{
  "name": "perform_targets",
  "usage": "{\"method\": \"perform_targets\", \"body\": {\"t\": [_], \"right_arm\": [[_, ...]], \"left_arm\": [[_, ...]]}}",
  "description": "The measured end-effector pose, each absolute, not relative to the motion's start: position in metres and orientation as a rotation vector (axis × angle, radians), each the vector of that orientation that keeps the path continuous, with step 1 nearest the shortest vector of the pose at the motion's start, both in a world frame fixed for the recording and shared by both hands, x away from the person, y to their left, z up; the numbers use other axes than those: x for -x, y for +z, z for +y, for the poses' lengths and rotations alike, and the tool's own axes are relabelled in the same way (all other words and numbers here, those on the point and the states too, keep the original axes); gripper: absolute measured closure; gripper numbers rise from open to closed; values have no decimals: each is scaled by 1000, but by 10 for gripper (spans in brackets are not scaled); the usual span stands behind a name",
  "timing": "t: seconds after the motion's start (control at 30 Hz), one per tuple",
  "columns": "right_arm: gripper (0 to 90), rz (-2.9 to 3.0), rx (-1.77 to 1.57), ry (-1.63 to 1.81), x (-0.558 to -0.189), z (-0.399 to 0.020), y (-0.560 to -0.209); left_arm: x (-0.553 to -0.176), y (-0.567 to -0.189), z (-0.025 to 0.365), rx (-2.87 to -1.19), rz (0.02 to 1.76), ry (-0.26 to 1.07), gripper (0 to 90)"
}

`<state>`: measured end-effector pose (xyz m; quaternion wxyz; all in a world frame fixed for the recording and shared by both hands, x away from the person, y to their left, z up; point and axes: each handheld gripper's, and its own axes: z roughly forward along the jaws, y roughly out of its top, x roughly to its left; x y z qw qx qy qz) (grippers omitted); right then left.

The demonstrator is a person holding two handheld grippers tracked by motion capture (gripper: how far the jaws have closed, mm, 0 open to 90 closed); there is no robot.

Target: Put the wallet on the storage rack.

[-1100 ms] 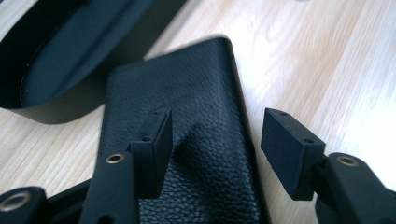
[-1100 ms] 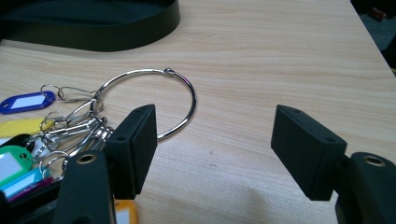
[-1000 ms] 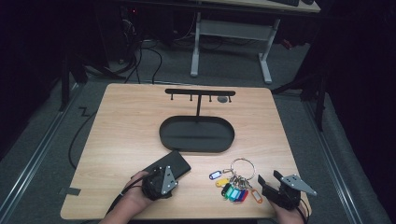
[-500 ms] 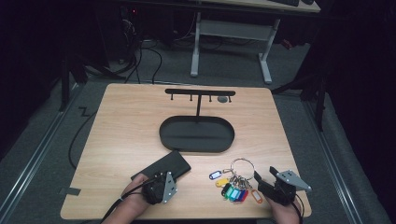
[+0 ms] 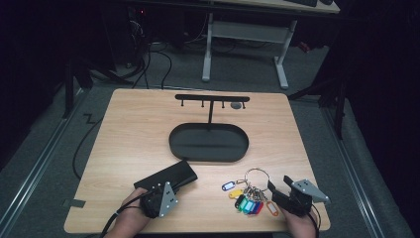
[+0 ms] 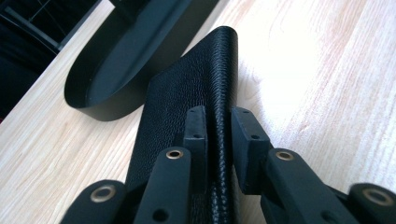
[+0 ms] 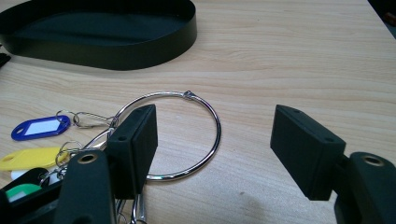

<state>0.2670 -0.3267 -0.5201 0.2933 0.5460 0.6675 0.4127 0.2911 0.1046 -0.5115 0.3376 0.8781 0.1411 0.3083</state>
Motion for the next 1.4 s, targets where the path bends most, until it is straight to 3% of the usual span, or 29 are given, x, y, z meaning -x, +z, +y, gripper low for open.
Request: {"method": "perform_targets", "body": {"t": [0.1, 0.87, 1.4], "right_arm": [[323, 1761, -1474, 1110, -267, -330, -521], [326, 1752, -1481, 1122, -267, -335, -520], [327, 1751, -1481, 1127, -268, -336, -520]], "left_arm": [[-295, -504, 115, -2237, 412, 753, 788], [-293, -484, 148, -2094, 481, 740, 816], [-286, -467, 158, -1973, 519, 622, 820]]}}
